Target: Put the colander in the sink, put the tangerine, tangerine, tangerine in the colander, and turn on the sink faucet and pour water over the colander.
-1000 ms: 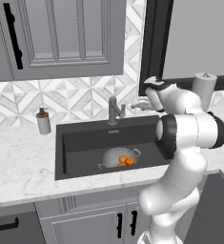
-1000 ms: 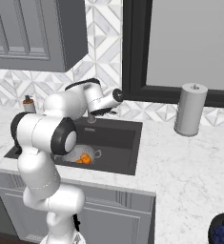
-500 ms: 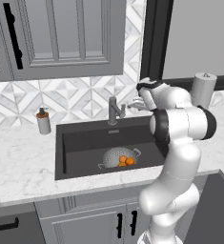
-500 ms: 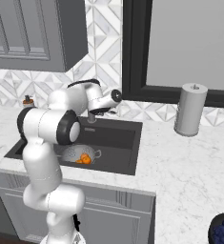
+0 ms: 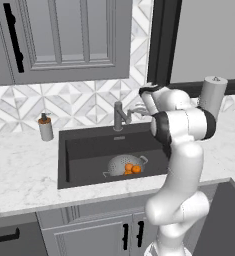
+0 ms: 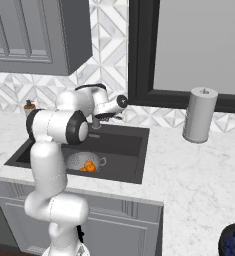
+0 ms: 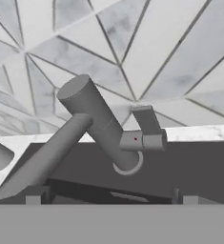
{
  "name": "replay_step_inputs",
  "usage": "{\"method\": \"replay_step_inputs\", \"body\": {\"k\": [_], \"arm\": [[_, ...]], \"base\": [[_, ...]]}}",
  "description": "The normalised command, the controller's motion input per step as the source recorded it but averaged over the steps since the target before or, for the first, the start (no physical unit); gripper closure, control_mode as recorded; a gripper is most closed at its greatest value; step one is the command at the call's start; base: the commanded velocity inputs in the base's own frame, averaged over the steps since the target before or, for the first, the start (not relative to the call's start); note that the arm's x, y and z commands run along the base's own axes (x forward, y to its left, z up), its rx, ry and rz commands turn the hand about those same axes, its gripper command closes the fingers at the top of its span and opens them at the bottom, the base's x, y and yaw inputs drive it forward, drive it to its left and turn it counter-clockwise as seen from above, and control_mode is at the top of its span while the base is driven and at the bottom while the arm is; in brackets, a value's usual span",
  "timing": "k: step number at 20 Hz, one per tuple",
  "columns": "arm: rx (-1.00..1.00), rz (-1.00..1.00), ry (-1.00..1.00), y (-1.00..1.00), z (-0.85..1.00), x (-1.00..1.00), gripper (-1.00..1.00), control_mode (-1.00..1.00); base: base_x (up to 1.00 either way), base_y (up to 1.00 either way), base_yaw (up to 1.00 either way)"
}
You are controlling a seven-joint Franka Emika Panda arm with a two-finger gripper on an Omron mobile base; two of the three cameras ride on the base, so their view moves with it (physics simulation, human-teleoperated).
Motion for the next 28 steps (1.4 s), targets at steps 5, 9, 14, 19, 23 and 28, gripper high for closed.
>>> {"method": "replay_step_inputs", "body": {"k": [5, 9, 14, 19, 23, 28], "arm": [[0.02, 0.00, 0.00, 0.08, -0.24, 0.37, -1.00, -1.00], [0.02, 0.00, 0.00, 0.04, -0.20, 0.47, -1.00, -1.00], [0.01, 0.00, 0.01, 0.00, -0.17, 0.51, -1.00, -1.00], [0.02, 0.00, 0.02, 0.00, -0.13, 0.44, -1.00, -1.00], [0.01, 0.00, 0.03, 0.00, -0.13, 0.42, -1.00, -1.00], [0.01, 0.00, 0.01, 0.00, -0.11, 0.29, -1.00, -1.00]], "base": [[0.00, 0.00, 0.00], [0.00, 0.00, 0.00], [0.00, 0.00, 0.00], [0.00, 0.00, 0.00], [0.00, 0.00, 0.00], [0.00, 0.00, 0.00]]}}
